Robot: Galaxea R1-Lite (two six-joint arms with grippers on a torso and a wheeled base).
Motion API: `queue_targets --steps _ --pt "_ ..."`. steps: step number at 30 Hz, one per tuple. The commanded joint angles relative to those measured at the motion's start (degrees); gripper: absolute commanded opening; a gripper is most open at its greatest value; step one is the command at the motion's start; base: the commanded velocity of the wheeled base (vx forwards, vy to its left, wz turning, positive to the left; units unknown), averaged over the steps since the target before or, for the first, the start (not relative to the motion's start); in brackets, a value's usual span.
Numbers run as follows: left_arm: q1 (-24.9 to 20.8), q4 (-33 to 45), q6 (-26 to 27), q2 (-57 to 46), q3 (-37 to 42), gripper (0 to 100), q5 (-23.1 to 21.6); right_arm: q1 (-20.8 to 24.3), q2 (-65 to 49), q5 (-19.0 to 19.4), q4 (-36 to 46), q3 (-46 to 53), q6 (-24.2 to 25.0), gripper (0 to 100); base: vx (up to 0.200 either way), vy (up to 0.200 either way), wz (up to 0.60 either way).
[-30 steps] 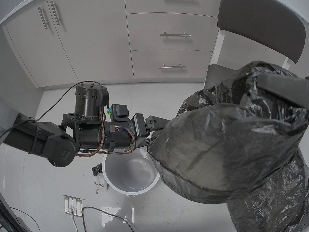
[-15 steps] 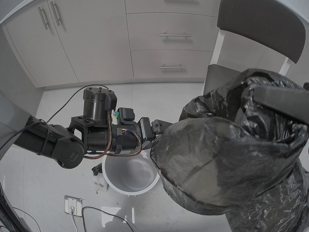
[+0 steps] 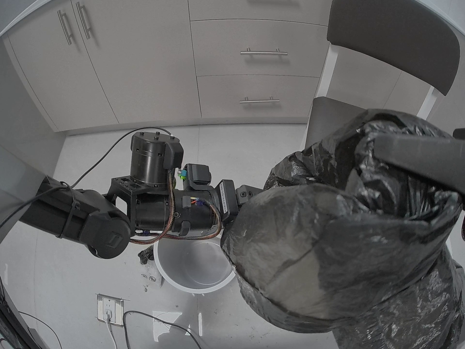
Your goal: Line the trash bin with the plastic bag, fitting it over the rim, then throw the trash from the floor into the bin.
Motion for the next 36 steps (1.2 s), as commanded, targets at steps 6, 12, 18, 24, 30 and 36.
queue_targets --steps 6,12,18,24,30,36 --pt "-0.99 -0.03 -2.16 -1.39 0.23 0 0.02 -0.07 0.58 -0.04 -0.01 -0.15 -0.03 0 0.000 0.000 0.00" --pt "-1.60 -0.03 -4.44 -6.57 1.37 0 0.02 -0.25 1.81 -0.22 -0.10 -0.24 -0.03 0 0.000 0.000 0.00" --pt "-0.29 0.94 -6.46 -16.15 5.06 0 0.46 -0.86 3.92 -0.39 -0.10 -1.12 -0.03 0 0.000 0.000 0.00" --pt "3.14 1.29 -7.43 -28.46 13.76 0 0.63 -1.30 6.64 -0.39 -0.10 -4.28 0.15 0 0.000 0.000 0.00" --pt "3.76 5.95 -7.52 -38.65 19.12 0 1.16 -1.13 8.23 -0.39 -0.10 -6.04 0.24 0 0.000 0.000 0.00" --pt "3.67 13.42 -7.43 -45.68 21.06 0 1.16 -1.65 10.51 -0.48 -0.10 -5.78 3.40 0 0.000 0.000 0.00"
